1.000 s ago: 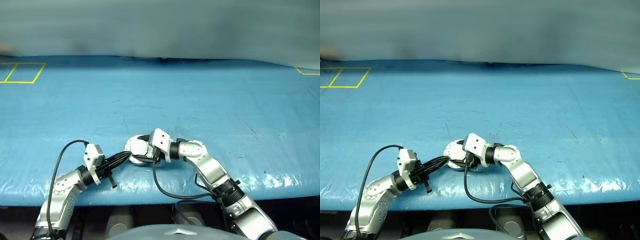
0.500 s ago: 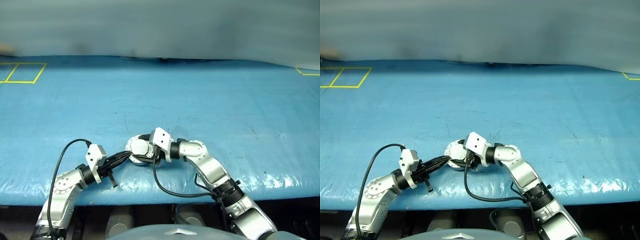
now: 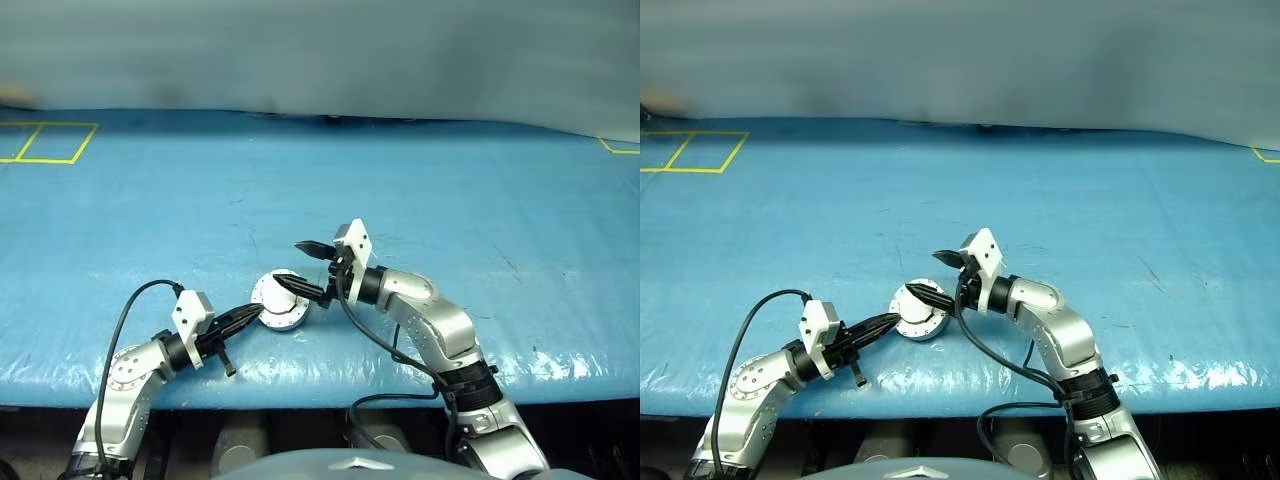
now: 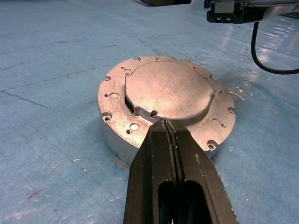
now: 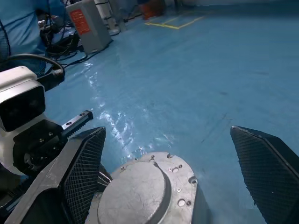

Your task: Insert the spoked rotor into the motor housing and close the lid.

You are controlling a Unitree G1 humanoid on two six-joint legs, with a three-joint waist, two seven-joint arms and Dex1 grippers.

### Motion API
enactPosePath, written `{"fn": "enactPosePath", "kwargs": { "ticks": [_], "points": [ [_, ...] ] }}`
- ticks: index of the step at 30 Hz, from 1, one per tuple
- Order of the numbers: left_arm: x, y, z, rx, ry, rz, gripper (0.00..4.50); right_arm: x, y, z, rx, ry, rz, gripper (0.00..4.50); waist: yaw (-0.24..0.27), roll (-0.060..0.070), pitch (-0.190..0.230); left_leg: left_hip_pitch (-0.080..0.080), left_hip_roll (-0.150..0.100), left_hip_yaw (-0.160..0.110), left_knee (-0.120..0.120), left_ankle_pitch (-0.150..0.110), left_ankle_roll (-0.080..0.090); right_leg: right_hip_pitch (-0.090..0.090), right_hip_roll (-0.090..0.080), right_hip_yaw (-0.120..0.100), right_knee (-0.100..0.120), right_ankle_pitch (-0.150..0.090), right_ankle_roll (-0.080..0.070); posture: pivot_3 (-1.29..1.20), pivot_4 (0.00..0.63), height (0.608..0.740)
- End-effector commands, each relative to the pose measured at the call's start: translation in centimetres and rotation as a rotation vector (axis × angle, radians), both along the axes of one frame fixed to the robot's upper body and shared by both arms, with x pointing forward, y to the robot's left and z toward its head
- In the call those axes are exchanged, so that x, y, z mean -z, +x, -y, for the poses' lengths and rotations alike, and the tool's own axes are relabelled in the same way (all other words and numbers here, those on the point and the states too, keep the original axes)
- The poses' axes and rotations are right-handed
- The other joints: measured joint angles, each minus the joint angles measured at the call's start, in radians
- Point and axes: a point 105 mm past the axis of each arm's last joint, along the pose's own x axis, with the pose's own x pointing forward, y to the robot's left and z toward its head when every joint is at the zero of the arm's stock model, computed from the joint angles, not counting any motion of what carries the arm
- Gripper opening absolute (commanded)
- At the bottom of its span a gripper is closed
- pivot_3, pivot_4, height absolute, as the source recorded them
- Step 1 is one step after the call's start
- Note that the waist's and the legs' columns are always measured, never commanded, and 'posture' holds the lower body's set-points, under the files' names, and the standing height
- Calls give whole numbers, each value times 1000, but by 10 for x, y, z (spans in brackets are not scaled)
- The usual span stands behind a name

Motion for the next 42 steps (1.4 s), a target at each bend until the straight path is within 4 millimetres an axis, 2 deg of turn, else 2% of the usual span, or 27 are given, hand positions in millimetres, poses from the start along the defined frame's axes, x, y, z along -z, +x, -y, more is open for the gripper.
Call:
{"fn": "enactPosePath", "kwargs": {
  "ticks": [1, 3, 8, 16, 24, 27, 35, 42],
  "points": [
    [9, -4, 3, 12, 17, -35, 0, 8, -4, 12, 15, 122, -232, 4465, 1, 0, 0, 0, 0, 0, 0, 0, 0, 0, 0, 0, 0, 0, 0, 0, 150, 740],
    [9, -4, 3, 15, 17, -33, 0, 13, -8, 17, 7, 188, -363, 4465, 1, 0, 0, 0, 0, 0, 0, 0, 0, 0, 0, 0, 0, 0, 0, 0, 150, 740],
    [7, -2, 6, 25, 15, -28, 0, 30, -10, 29, 33, 195, -531, 4465, 0, 0, 0, 0, 0, 0, 0, 0, 0, 1, 0, 0, 0, 0, 0, 0, 150, 740],
    [9, -4, 6, 26, 15, -36, 0, 43, -27, 15, -19, 235, -671, 4465, 0, 1, 0, 0, 0, 0, 0, 0, 0, 0, 1, 0, -1, 0, 0, 0, 150, 740],
    [9, -4, 5, 23, 18, -36, 0, 43, -26, 11, -20, 290, -709, 4465, -1, 1, 0, 0, 0, 0, 0, 0, 0, 0, 1, 0, -1, 0, 1, 0, 150, 740],
    [9, -4, 5, 22, 19, -36, 0, 42, -22, 14, 0, 322, -723, 3855, -1, 1, 0, 0, 0, 0, 0, 0, 0, 0, 1, 0, -1, 0, 1, 0, 150, 740],
    [10, -4, 5, 21, 16, -40, 0, 42, -21, 14, 9, 321, -728, 1269, -2, 1, 0, -1, 0, 0, 0, 0, 0, 0, 0, 0, -2, 0, 1, 0, 150, 740],
    [7, 1, 2, -48, -45, -63, 0, 42, -16, 16, 32, 317, -713, 1176, -2, 1, 0, -1, 0, 0, 0, 0, 0, 0, 0, 0, -2, 0, 1, 0, 150, 740]
  ]
}}
